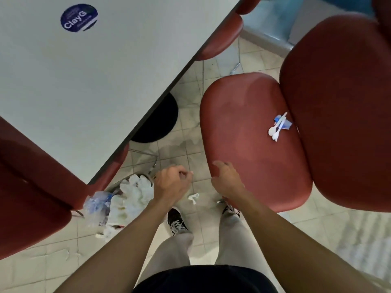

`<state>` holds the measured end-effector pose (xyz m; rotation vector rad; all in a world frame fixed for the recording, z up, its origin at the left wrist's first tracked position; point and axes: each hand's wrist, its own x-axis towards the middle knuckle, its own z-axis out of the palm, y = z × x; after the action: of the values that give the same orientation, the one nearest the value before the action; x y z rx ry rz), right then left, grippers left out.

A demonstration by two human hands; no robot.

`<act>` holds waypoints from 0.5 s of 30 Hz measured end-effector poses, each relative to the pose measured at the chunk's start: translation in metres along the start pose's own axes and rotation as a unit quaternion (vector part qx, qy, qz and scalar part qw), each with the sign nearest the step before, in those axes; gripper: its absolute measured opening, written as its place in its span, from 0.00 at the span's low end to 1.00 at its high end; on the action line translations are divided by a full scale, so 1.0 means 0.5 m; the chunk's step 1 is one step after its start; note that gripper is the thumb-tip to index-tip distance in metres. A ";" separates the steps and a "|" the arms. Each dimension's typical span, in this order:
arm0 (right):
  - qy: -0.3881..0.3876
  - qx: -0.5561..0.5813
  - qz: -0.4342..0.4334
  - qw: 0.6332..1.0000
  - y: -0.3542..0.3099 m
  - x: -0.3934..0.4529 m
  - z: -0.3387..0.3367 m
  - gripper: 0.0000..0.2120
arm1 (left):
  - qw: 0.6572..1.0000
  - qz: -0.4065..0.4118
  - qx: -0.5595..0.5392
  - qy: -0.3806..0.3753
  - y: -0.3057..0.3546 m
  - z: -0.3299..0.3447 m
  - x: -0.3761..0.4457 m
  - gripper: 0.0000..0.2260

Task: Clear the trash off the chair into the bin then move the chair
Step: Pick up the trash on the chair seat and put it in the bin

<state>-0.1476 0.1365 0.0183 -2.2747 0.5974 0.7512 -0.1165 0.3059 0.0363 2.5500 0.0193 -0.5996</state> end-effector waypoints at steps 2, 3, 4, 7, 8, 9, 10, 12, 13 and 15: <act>0.009 -0.005 -0.002 1.000 0.042 0.019 -0.036 0.24 | 1.000 0.013 0.007 -0.004 0.055 0.026 0.013 0.13; 0.013 -0.005 -0.002 1.000 0.071 0.033 -0.060 0.23 | 1.000 0.025 0.015 -0.008 0.093 0.044 0.023 0.12; 0.014 -0.001 -0.001 1.000 0.095 0.044 -0.083 0.22 | 0.999 0.033 0.020 -0.014 0.124 0.062 0.034 0.11; 0.030 0.023 0.013 0.999 0.164 0.085 -0.147 0.24 | 0.998 0.057 -0.009 -0.036 0.205 0.121 0.080 0.09; 0.038 0.031 0.018 0.999 0.189 0.102 -0.173 0.24 | 0.997 0.063 -0.011 -0.041 0.235 0.147 0.101 0.09; 0.043 0.039 0.025 0.998 0.213 0.119 -0.194 0.24 | 0.997 0.067 -0.007 -0.047 0.263 0.168 0.120 0.08; 0.047 0.050 0.033 0.997 0.237 0.138 -0.216 0.24 | 0.996 0.073 0.004 -0.052 0.293 0.191 0.142 0.07; 0.050 0.088 0.050 0.994 0.281 0.176 -0.255 0.23 | 0.993 0.088 0.029 -0.070 0.354 0.232 0.185 0.06; 0.051 0.112 0.057 0.991 0.303 0.196 -0.272 0.23 | 0.992 0.092 0.039 -0.082 0.382 0.253 0.207 0.05; 0.065 0.135 0.070 0.986 0.352 0.244 -0.307 0.23 | 0.989 0.093 0.051 -0.100 0.437 0.304 0.255 0.06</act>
<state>-0.1083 -0.1164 -0.0442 -2.0564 0.8736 0.5531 -0.0361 0.0294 -0.0289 2.5386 -0.3229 -0.7959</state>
